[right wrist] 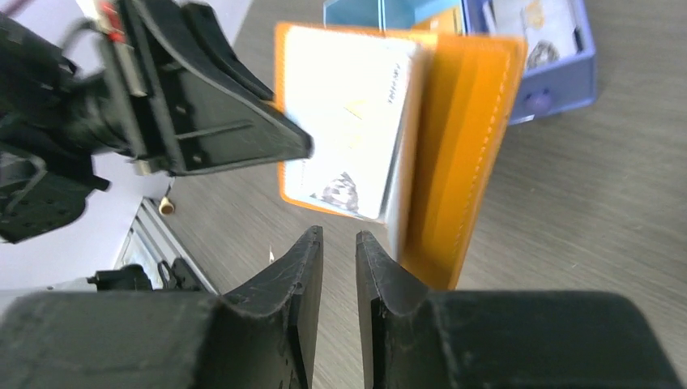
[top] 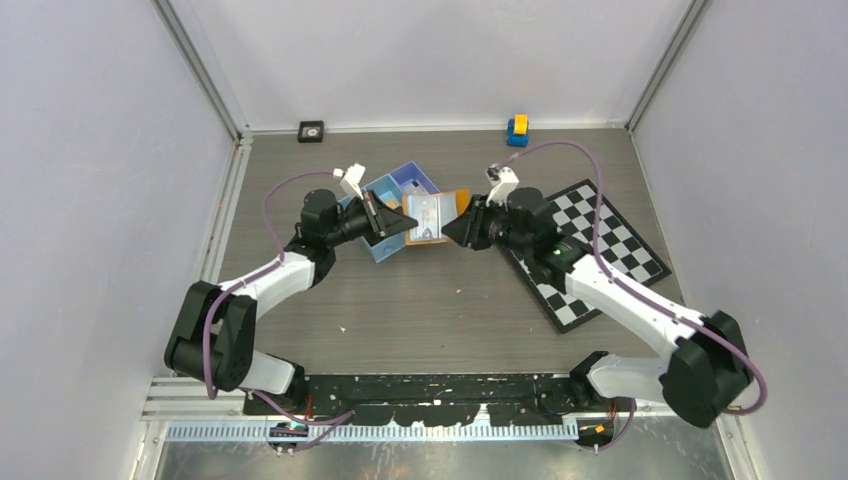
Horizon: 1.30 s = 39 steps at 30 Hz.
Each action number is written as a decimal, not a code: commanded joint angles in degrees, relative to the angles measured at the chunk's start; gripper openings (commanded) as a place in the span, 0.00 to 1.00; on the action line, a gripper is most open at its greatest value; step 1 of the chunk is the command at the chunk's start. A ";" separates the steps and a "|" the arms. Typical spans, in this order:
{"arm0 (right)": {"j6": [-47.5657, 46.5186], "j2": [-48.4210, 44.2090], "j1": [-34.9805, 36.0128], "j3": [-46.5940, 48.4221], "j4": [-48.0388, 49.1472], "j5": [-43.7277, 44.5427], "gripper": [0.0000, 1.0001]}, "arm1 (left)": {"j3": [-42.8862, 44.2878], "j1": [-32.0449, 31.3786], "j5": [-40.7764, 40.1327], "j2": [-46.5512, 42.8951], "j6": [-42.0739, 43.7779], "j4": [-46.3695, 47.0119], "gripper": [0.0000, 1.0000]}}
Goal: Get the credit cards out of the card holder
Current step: Remove the credit card from the card holder.
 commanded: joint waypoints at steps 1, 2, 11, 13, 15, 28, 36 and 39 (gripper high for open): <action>2.87 4.62 -2.03 3.23 1.26 -6.16 0.26 | 1.54 0.17 4.65 1.13 -4.07 10.75 0.00; 3.87 5.22 -3.22 2.90 2.11 -7.43 0.27 | 1.54 0.17 5.28 1.49 -4.83 11.78 0.00; 16.48 7.41 -13.26 -3.81 19.00 -20.70 0.33 | 1.75 -0.04 10.27 2.96 -11.13 20.75 0.00; 17.40 7.41 -13.28 -4.06 20.69 -21.90 0.34 | 1.96 -0.41 11.20 3.94 -13.07 23.46 0.00; 17.60 7.38 -13.27 -4.35 21.39 -22.18 0.34 | 2.07 -0.63 11.90 4.78 -14.37 25.53 0.00; 19.55 9.78 -13.27 -4.26 23.65 -23.71 0.36 | 1.81 -0.80 12.58 5.60 -18.08 30.96 0.00; 19.84 10.41 -12.67 -3.86 24.37 -24.85 0.38 | 2.11 -1.19 13.12 6.55 -19.39 32.56 0.00; 19.93 10.54 -12.40 -3.78 24.51 -24.96 0.38 | 2.22 -1.45 13.13 6.93 -19.30 32.56 0.00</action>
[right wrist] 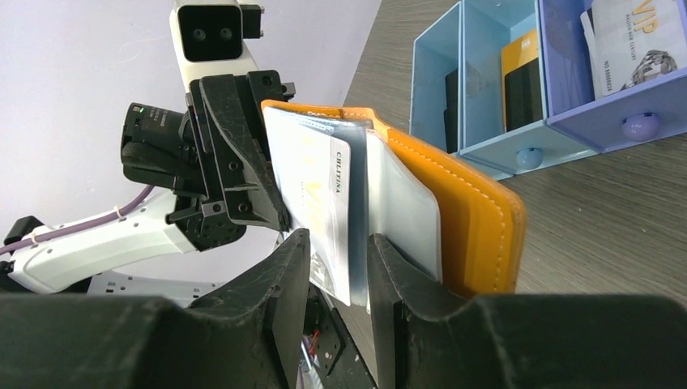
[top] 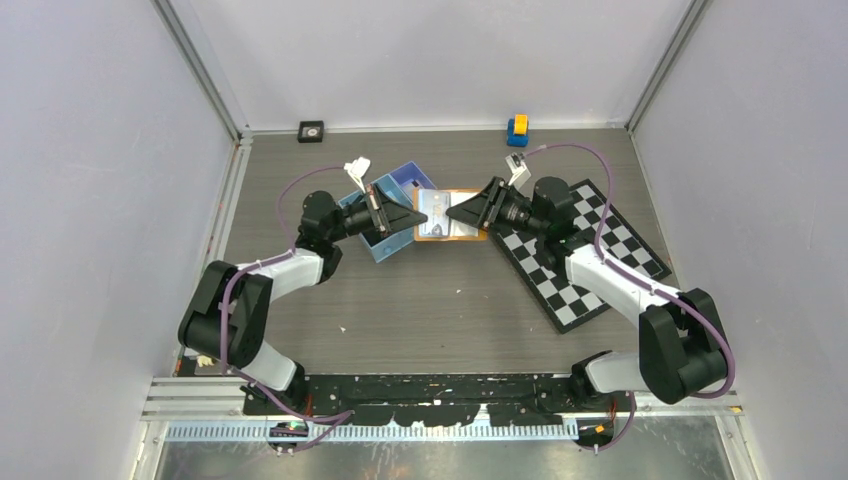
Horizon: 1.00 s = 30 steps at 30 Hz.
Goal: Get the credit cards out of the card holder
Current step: Remove the credit card from the card holder.
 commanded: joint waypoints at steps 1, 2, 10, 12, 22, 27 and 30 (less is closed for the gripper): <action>0.36 1.13 0.69 0.97 1.80 -1.18 0.37 | 2.29 -0.95 2.12 0.04 -1.33 7.45 0.00; 0.97 1.34 0.68 0.80 2.88 -1.72 0.37 | 2.35 -1.00 2.20 0.11 -1.30 7.49 0.00; 6.54 2.44 0.68 -0.90 11.82 -4.73 0.27 | 2.33 -1.04 2.21 0.84 -1.29 7.62 0.00; 7.79 2.31 0.70 -1.40 14.35 -5.42 0.21 | 2.27 -1.04 2.09 1.06 -1.25 7.71 0.00; 10.41 2.10 0.58 -2.08 18.58 -6.55 0.00 | 2.27 -0.89 1.61 1.81 -1.67 8.15 0.00; 4.89 0.26 -0.18 -1.31 8.15 -2.35 0.01 | 0.03 1.15 0.07 -0.10 -2.06 9.43 0.06; 5.12 0.86 -0.88 -1.28 7.83 -2.09 0.00 | -0.56 2.02 -0.25 -0.38 -2.32 9.90 0.06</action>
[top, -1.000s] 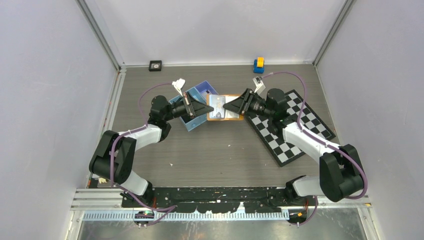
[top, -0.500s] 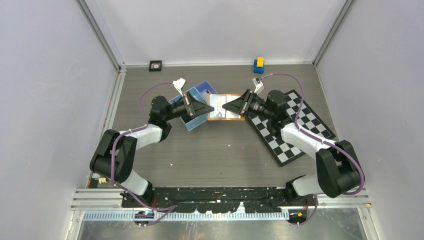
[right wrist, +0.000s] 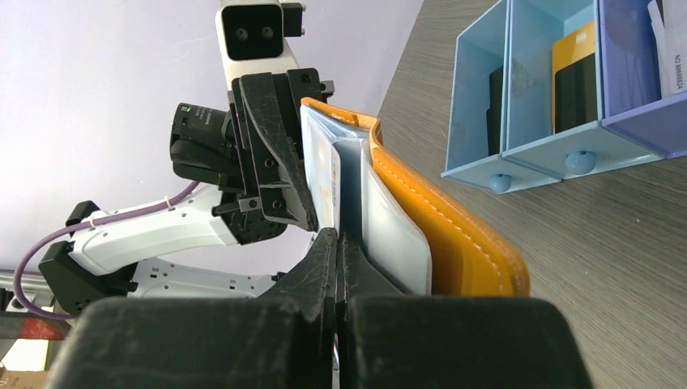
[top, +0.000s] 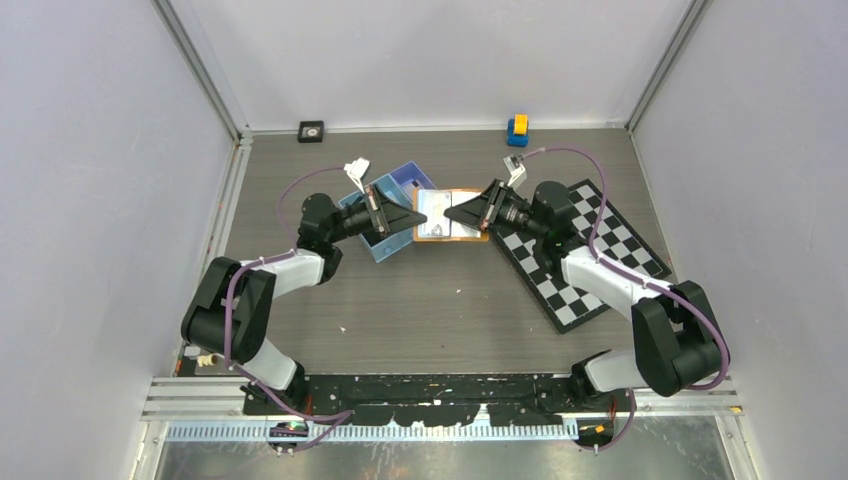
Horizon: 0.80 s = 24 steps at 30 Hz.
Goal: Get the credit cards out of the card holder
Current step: Remove the credit card from the card holder.
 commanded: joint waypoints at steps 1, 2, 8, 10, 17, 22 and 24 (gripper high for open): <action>-1.74 -1.04 -0.83 0.97 -2.55 1.16 0.00 | -0.28 1.40 -0.87 -1.92 -0.70 5.45 0.06; -1.72 -0.95 -1.08 0.83 -2.58 1.15 0.01 | -0.37 1.53 -0.81 -1.83 -1.04 5.87 0.06; -1.82 -1.31 -2.08 0.64 -3.15 1.40 0.00 | -0.62 2.31 -0.71 -0.95 -2.31 7.51 0.10; -2.03 -1.66 -2.45 0.76 -3.67 1.64 0.01 | -0.72 2.53 -0.66 -0.98 -2.54 7.73 0.11; -3.53 -3.04 -3.16 1.09 -6.71 2.60 0.00 | -1.94 4.23 -3.19 -4.73 3.37 -1.81 0.01; -7.41 -3.44 -3.28 3.12 -11.54 3.78 0.01 | -1.40 5.59 -7.32 -10.53 12.83 -18.54 0.00; -8.28 -2.43 -3.28 4.69 -13.03 3.28 0.01 | -1.19 6.06 -10.00 -12.51 16.11 -24.50 0.00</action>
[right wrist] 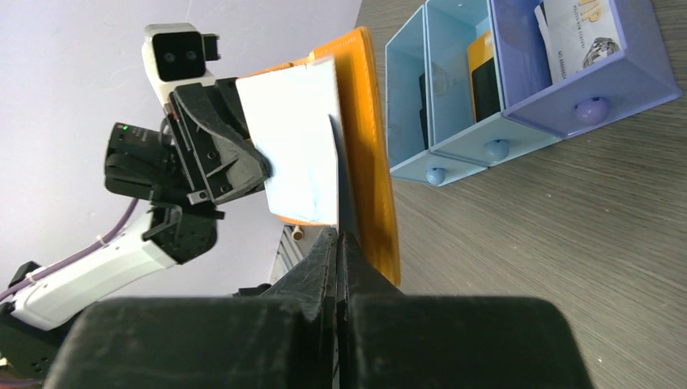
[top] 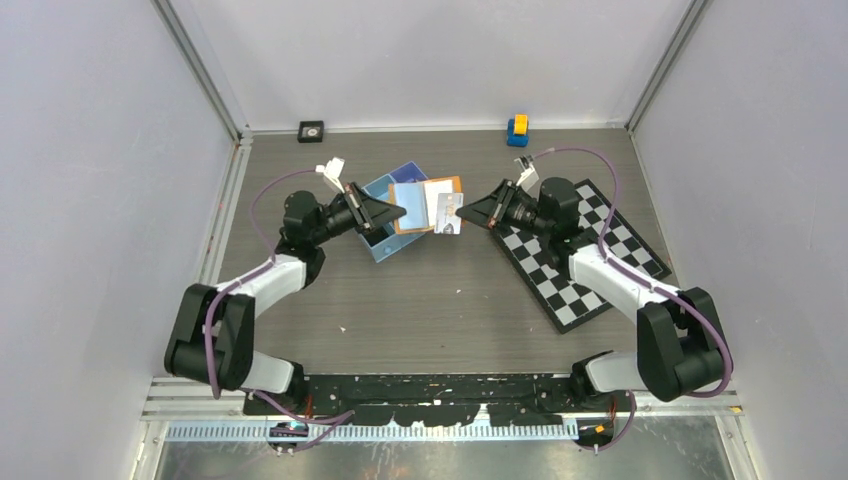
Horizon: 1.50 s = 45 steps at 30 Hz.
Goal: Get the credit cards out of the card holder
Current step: Remove the credit card from the card holder, then place the credit card in the storage box.
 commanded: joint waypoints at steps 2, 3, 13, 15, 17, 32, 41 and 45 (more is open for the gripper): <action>-4.34 0.44 -0.29 5.72 -4.23 -0.27 0.01 | 1.26 1.35 -7.26 -7.32 11.66 -16.24 0.00; -4.48 0.99 -0.28 6.80 -4.56 -0.42 0.01 | 1.58 1.42 -8.39 -8.19 12.82 -18.41 0.00; -11.98 11.01 -0.27 18.89 -16.76 1.35 0.01 | 2.03 1.90 -27.04 -16.87 21.36 -37.38 0.00; -12.86 13.79 -0.28 21.23 -18.13 1.31 0.00 | 1.32 1.91 -30.80 -19.57 21.88 -39.20 0.00; -13.31 16.52 -0.18 23.27 -18.62 1.14 0.01 | 0.50 1.93 -34.50 -22.12 22.28 -40.43 0.00; -34.25 39.26 1.35 55.79 -48.15 6.20 0.01 | -8.94 1.87 -47.17 -32.70 18.33 -35.80 0.00; -44.78 49.85 3.63 73.02 -62.08 10.19 0.01 | -9.83 1.90 -47.98 -35.13 17.66 -35.31 0.00; -46.44 53.29 4.81 77.70 -65.51 8.52 0.00 | -9.51 1.91 -47.40 -34.87 17.66 -35.29 0.00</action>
